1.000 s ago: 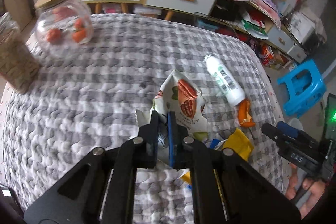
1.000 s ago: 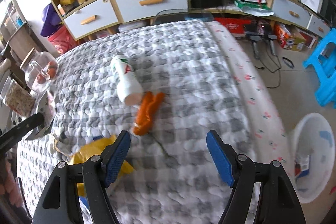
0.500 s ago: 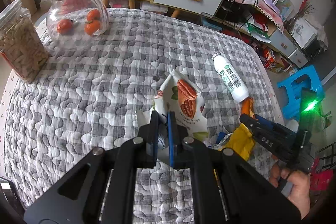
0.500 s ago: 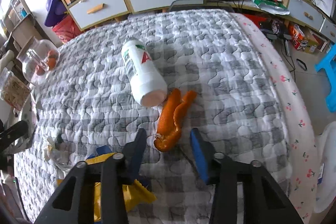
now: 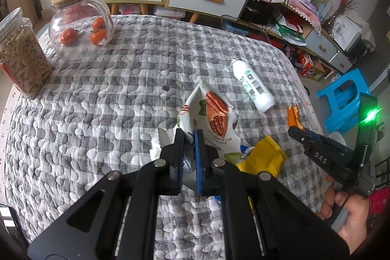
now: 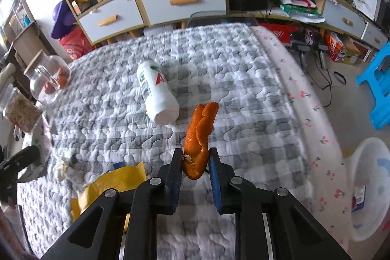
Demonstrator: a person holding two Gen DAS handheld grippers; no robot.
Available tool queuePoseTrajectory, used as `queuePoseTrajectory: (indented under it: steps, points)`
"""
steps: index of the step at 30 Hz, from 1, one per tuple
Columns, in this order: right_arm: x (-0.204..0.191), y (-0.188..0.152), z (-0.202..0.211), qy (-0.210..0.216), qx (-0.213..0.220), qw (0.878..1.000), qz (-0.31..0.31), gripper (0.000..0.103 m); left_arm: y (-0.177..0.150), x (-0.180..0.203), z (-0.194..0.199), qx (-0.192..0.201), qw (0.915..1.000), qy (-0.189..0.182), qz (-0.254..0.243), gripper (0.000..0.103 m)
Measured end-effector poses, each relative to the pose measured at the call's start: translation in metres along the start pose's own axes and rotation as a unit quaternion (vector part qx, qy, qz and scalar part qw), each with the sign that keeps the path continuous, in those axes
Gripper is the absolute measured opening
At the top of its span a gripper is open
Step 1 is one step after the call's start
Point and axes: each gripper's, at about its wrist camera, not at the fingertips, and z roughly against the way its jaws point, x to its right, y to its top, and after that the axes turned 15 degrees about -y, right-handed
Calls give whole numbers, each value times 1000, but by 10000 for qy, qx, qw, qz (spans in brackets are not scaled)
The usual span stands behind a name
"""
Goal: Collect trash
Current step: 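Grasp the white pecan snack bag with the left gripper while the right gripper grasps the orange toy, then carry the snack bag and orange toy to the bucket and open both grippers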
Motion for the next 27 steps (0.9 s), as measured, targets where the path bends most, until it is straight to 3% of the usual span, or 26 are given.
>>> queuePoseTrajectory:
  steps: [13, 27]
  points:
    - [52, -23, 49, -138, 289, 9993, -166, 22, -13, 38, 5, 46, 9996, -204, -215, 9]
    - [156, -54, 74, -576, 337, 9954, -684, 22, -31, 93, -13, -113, 9973, -344, -643, 9]
